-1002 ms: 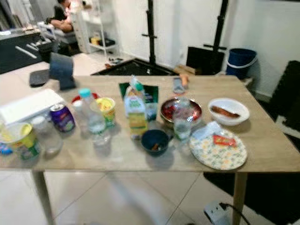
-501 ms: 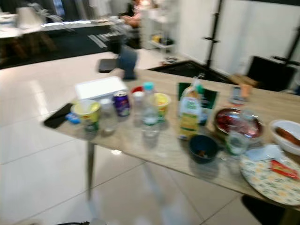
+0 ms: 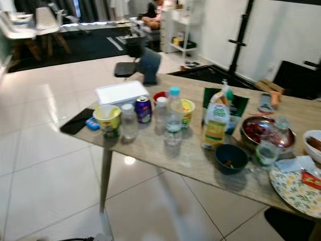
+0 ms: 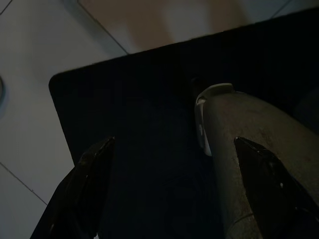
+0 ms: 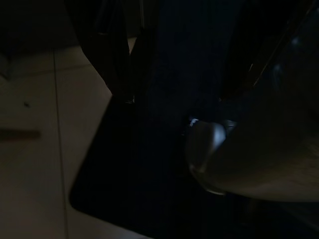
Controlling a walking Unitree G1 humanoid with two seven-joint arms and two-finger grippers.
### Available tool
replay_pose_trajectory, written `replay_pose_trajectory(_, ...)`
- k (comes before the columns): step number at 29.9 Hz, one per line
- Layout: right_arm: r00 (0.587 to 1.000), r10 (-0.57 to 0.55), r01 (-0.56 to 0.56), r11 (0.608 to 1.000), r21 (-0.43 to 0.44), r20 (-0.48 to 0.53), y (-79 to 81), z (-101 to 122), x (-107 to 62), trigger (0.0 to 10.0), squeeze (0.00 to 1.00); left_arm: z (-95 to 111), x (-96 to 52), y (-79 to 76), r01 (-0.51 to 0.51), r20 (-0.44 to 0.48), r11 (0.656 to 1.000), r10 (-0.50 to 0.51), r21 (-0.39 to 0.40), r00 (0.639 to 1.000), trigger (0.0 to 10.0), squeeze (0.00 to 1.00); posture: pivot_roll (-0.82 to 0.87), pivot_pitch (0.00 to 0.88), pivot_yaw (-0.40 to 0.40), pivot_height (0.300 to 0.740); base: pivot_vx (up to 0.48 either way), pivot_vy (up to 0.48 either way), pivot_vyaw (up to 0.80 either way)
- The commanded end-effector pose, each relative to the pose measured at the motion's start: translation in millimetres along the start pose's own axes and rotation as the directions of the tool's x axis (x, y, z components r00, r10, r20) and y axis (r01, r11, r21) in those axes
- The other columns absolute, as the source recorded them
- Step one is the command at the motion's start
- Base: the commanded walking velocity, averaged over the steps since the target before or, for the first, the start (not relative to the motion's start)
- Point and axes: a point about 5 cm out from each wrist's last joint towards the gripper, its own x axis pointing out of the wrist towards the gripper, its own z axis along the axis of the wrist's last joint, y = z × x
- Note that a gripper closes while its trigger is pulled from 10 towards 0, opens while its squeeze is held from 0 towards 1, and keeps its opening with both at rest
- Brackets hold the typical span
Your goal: Restocking fridge
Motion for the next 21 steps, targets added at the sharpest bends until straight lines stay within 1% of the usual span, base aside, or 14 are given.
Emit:
replay_pose_trajectory(1,1.0,-0.013,0.013,1.0,0.009,0.003,-1.1,3.1,0.3,10.0,0.0,-13.8,-1.3,-5.0,0.026,-0.06,1.0,-0.025,0.007,0.998,10.0,0.0,-0.06,0.0,-0.015,0.74,0.247,0.0,0.0)
replay_pose_trajectory(8,0.999,-0.03,0.031,0.999,0.029,-0.026,1.5,-4.8,0.7,10.0,0.0,-18.2,-2.1,-6.1,0.032,-0.075,0.999,-0.032,0.011,0.997,10.0,0.0,-0.06,0.0,-0.011,0.74,0.276,0.0,0.0)
replay_pose_trajectory(14,0.999,-0.044,0.045,0.999,0.031,-0.029,-2.9,-6.1,-0.8,10.0,0.0,-19.6,-2.3,-7.2,0.036,-0.076,0.999,-0.035,0.013,0.996,10.0,0.0,-0.07,0.0,-0.01,0.74,0.287,0.0,0.0)
replay_pose_trajectory(21,0.998,-0.049,0.05,0.998,0.035,-0.029,-4.0,-6.4,-1.1,10.0,0.0,-20.6,-2.5,-7.4,0.034,-0.078,0.999,-0.033,0.012,0.996,10.0,0.0,-0.06,0.0,-0.012,0.74,0.289,0.0,0.0)
